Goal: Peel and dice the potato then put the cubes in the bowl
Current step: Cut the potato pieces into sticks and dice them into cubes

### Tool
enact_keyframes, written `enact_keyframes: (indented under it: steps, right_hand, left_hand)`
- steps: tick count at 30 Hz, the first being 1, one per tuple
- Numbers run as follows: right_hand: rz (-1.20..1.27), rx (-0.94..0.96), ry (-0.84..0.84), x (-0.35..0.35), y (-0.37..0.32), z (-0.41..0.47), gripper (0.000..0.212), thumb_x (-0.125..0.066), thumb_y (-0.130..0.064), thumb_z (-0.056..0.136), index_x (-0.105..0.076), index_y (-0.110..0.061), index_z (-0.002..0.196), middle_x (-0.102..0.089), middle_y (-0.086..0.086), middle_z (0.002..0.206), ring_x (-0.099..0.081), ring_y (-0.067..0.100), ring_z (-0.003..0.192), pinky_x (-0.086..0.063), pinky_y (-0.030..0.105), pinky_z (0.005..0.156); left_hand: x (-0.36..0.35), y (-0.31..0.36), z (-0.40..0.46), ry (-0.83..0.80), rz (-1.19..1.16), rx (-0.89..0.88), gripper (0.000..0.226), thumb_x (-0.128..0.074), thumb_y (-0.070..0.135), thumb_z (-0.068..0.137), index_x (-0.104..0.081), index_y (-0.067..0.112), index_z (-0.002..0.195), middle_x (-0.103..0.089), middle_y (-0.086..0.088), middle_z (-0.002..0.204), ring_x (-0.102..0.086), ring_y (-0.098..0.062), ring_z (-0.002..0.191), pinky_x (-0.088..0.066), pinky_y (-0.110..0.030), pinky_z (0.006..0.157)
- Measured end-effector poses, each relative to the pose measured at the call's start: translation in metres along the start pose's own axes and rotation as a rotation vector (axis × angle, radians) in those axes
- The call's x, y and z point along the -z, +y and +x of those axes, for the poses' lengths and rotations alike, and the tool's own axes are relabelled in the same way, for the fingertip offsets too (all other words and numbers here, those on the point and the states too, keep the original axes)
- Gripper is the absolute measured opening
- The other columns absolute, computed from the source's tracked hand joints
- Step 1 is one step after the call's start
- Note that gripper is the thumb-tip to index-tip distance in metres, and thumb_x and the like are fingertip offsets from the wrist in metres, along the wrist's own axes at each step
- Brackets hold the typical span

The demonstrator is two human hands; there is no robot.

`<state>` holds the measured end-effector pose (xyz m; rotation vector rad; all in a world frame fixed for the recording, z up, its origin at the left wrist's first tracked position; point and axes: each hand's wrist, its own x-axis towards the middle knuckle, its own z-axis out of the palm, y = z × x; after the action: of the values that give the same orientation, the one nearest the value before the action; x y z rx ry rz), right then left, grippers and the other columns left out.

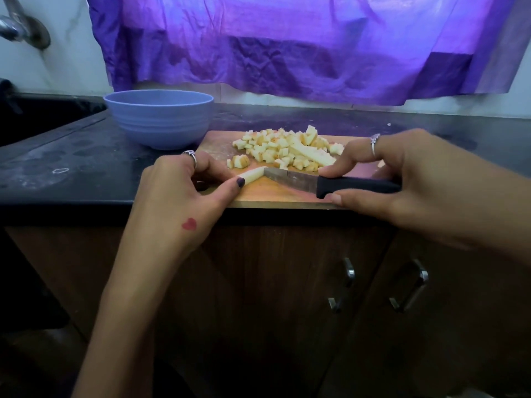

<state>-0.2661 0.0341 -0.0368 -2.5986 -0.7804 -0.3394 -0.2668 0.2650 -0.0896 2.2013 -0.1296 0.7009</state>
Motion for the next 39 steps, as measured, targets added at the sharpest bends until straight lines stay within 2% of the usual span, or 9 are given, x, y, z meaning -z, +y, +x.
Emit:
enact_keyframes:
  steps: [4,7,11,15,20,24,32,36,39]
  right_hand:
    - [-0.323,0.101,0.203,-0.017,0.003,-0.012,0.023,-0.052,-0.044,0.086,-0.064,-0.037,0.104,-0.061,-0.013,0.081,-0.035,0.001,0.056,-0.041,0.028,0.053]
    - [-0.177,0.068,0.287,-0.017,0.004,-0.014,0.025,-0.057,-0.043,0.084,-0.066,-0.035,0.106,-0.055,-0.025,0.081,-0.044,-0.01,0.06,-0.041,0.026,0.057]
    - [0.004,-0.014,0.215,-0.01,-0.002,-0.015,0.028,-0.06,-0.05,0.074,-0.066,-0.046,0.101,-0.065,-0.017,0.087,-0.058,0.003,0.083,-0.05,0.037,0.073]
    - [0.035,-0.022,0.145,-0.009,-0.005,-0.016,0.03,-0.057,-0.052,0.069,-0.065,-0.05,0.098,-0.062,-0.018,0.077,-0.057,-0.002,0.079,-0.048,0.032,0.067]
    - [0.027,-0.015,0.138,-0.007,-0.007,-0.016,0.028,-0.058,-0.051,0.07,-0.065,-0.048,0.097,-0.065,-0.018,0.084,-0.06,0.001,0.082,-0.049,0.028,0.07]
    - [0.032,-0.023,0.115,-0.008,-0.007,-0.013,0.029,-0.056,-0.053,0.069,-0.065,-0.049,0.096,-0.062,-0.017,0.082,-0.06,0.007,0.083,-0.048,0.036,0.075]
    - [-0.066,-0.062,0.046,-0.009,-0.011,-0.008,0.037,-0.054,-0.056,0.069,-0.061,-0.046,0.103,-0.05,-0.022,0.063,-0.033,-0.005,0.058,-0.031,0.029,0.063]
    - [-0.15,-0.048,0.015,-0.008,-0.014,-0.009,0.041,-0.048,-0.057,0.066,-0.058,-0.046,0.105,-0.037,-0.055,0.07,-0.028,-0.005,0.057,-0.031,0.029,0.06]
    - [-0.195,-0.011,0.045,-0.008,-0.016,-0.012,0.033,-0.052,-0.05,0.074,-0.062,-0.041,0.104,-0.053,-0.039,0.072,-0.04,-0.009,0.057,-0.026,0.023,0.054]
  left_hand:
    - [0.0,-0.001,-0.002,0.007,-0.004,-0.001,0.006,-0.071,0.03,0.082,-0.067,0.034,0.081,-0.063,0.02,0.081,-0.057,0.004,0.083,-0.037,-0.008,0.067]
    - [-0.001,-0.001,-0.002,0.008,-0.02,-0.008,0.005,-0.071,0.03,0.082,-0.068,0.034,0.082,-0.063,0.019,0.081,-0.058,0.002,0.085,-0.039,-0.011,0.069]
    - [-0.001,-0.002,-0.002,0.011,-0.013,-0.014,0.007,-0.072,0.03,0.082,-0.066,0.034,0.08,-0.062,0.02,0.08,-0.057,0.005,0.082,-0.038,-0.008,0.067]
    - [-0.001,-0.003,-0.002,0.006,-0.028,-0.013,0.008,-0.071,0.03,0.082,-0.066,0.035,0.08,-0.061,0.024,0.078,-0.053,0.018,0.08,-0.037,0.003,0.066]
    - [0.0,-0.005,-0.001,-0.013,-0.049,-0.002,0.005,-0.071,0.03,0.082,-0.069,0.032,0.086,-0.065,0.017,0.084,-0.059,0.001,0.087,-0.042,-0.013,0.073]
    - [0.0,-0.005,0.0,-0.006,-0.07,0.003,0.004,-0.072,0.03,0.082,-0.07,0.033,0.084,-0.066,0.016,0.083,-0.059,-0.004,0.086,-0.042,-0.02,0.072]
    - [-0.001,-0.004,-0.001,-0.01,-0.069,0.018,0.005,-0.071,0.03,0.082,-0.068,0.034,0.083,-0.063,0.019,0.082,-0.057,0.0,0.085,-0.041,-0.019,0.074]
    - [-0.003,-0.004,-0.001,0.015,-0.065,0.017,0.004,-0.072,0.03,0.082,-0.069,0.033,0.081,-0.064,0.018,0.08,-0.058,0.0,0.081,-0.041,-0.016,0.071]
    - [-0.003,-0.005,-0.002,0.025,-0.075,0.019,0.007,-0.073,0.029,0.082,-0.069,0.033,0.078,-0.065,0.017,0.078,-0.058,0.0,0.077,-0.041,-0.016,0.07]
